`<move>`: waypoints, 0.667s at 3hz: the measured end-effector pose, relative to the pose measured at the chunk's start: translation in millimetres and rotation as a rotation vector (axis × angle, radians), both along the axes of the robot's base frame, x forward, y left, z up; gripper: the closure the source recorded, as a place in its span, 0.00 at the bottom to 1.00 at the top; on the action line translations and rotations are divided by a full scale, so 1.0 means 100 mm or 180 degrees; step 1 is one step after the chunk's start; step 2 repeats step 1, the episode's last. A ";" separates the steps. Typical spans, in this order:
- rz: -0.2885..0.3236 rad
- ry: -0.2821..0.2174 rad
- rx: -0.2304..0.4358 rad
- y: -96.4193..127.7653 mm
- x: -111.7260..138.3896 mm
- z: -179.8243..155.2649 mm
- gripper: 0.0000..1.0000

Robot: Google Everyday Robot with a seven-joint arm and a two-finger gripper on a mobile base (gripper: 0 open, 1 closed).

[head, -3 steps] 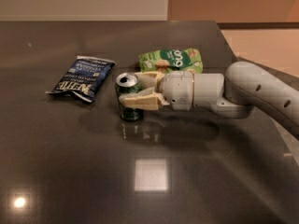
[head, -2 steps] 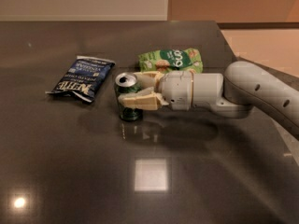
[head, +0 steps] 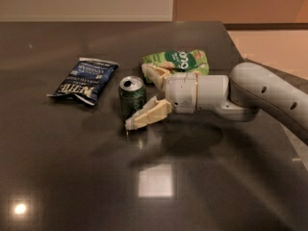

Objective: Place green can upright

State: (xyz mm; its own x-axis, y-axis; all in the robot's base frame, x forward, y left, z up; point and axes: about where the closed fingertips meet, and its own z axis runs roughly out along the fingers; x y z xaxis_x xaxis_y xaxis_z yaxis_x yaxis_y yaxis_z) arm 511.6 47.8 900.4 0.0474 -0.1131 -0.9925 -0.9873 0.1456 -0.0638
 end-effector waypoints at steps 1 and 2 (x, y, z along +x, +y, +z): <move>0.0001 0.0000 0.0000 0.00 0.00 0.00 0.00; 0.0001 0.0000 0.0000 0.00 0.00 0.00 0.00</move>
Offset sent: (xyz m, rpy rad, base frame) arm 0.0000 0.0000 0.0000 0.0000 0.0000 0.0000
